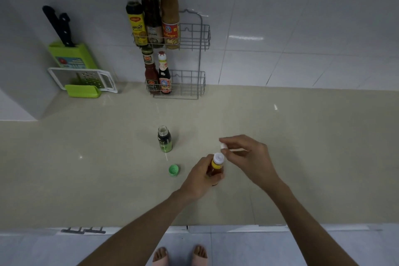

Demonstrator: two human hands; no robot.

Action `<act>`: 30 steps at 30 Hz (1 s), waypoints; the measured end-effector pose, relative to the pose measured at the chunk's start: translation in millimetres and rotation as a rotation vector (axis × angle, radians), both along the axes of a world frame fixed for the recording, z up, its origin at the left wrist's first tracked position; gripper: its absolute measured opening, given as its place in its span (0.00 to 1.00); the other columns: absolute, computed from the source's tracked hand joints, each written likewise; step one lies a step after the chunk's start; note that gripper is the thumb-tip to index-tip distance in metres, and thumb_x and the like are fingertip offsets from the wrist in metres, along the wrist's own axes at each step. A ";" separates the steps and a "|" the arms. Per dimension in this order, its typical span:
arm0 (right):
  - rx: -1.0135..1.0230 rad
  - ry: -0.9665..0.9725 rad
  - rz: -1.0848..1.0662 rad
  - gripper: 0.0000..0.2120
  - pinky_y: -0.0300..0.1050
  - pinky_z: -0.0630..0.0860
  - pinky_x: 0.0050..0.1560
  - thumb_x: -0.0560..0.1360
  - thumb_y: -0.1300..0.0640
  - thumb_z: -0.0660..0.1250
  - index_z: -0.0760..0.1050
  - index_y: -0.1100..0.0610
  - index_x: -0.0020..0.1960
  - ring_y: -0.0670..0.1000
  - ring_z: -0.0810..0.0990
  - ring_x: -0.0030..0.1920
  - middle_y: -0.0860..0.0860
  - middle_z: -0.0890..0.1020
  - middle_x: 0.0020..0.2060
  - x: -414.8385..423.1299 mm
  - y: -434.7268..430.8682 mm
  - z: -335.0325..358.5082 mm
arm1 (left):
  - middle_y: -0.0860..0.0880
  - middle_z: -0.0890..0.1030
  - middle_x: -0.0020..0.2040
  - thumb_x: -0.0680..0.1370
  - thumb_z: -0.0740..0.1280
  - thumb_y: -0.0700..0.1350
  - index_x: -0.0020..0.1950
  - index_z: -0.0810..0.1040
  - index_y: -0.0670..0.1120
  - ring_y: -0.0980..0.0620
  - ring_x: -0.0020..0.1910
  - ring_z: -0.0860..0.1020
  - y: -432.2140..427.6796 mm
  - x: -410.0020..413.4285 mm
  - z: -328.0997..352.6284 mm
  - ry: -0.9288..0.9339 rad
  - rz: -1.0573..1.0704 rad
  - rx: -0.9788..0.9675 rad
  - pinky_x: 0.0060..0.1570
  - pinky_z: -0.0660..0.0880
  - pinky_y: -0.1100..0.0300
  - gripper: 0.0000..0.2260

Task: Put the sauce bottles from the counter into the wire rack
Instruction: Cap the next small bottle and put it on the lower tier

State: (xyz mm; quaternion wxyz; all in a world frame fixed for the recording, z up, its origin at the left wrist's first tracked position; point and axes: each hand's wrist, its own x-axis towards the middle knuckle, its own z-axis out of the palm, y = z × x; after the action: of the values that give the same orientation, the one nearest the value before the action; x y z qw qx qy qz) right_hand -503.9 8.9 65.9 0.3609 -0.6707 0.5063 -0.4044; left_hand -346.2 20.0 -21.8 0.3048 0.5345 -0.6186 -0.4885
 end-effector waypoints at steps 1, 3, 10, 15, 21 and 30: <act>-0.004 0.063 0.068 0.11 0.36 0.80 0.46 0.70 0.62 0.74 0.83 0.54 0.53 0.44 0.83 0.47 0.46 0.84 0.47 -0.9 -0.5 3.6 | 0.45 0.77 0.53 0.73 0.70 0.44 0.54 0.73 0.51 0.48 0.51 0.77 0.8 -0.3 0.6 0.007 0.000 0.008 0.48 0.72 0.62 0.12; -0.021 0.217 0.189 0.12 0.35 0.80 0.48 0.71 0.61 0.74 0.83 0.54 0.54 0.42 0.82 0.48 0.45 0.83 0.48 -3.4 -4.2 4.7 | 0.47 0.76 0.52 0.74 0.70 0.43 0.56 0.73 0.51 0.49 0.50 0.77 0.5 -0.8 1.7 0.009 -0.002 0.008 0.46 0.72 0.66 0.13; -0.119 0.504 0.354 0.10 0.41 0.78 0.48 0.73 0.58 0.71 0.82 0.52 0.54 0.44 0.80 0.48 0.45 0.84 0.50 -4.1 -17.0 -0.5 | 0.60 0.72 0.42 0.74 0.68 0.38 0.47 0.69 0.59 0.67 0.37 0.76 -2.8 -1.7 9.0 -0.013 -0.036 -0.052 0.38 0.71 0.75 0.16; -0.095 0.574 0.359 0.11 0.36 0.76 0.49 0.72 0.56 0.71 0.82 0.51 0.55 0.41 0.78 0.47 0.44 0.84 0.50 -1.1 -21.9 1.1 | 0.58 0.72 0.42 0.74 0.69 0.39 0.47 0.70 0.59 0.65 0.37 0.75 -3.5 -0.4 8.5 -0.007 -0.036 -0.067 0.37 0.70 0.76 0.16; -0.025 0.572 0.397 0.09 0.34 0.73 0.47 0.73 0.58 0.70 0.82 0.50 0.51 0.41 0.76 0.45 0.42 0.79 0.46 3.2 -21.0 8.6 | 0.59 0.75 0.41 0.73 0.69 0.36 0.50 0.71 0.62 0.66 0.38 0.74 -4.2 0.9 7.7 0.044 -0.054 -0.070 0.39 0.71 0.72 0.20; 0.096 0.494 0.343 0.26 0.37 0.76 0.53 0.67 0.51 0.76 0.73 0.47 0.63 0.43 0.77 0.51 0.45 0.77 0.51 4.4 -20.0 10.9 | 0.48 0.74 0.46 0.72 0.69 0.44 0.53 0.74 0.46 0.53 0.43 0.75 -7.1 3.3 -1.3 0.021 -0.049 -0.025 0.44 0.73 0.58 0.12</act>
State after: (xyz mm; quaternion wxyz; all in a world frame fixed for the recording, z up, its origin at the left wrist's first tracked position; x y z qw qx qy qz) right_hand -499.5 -11.1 76.8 0.3213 -0.8066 0.4766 -0.1379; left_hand -342.8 12.9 -23.1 0.3059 0.5101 -0.6345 -0.4936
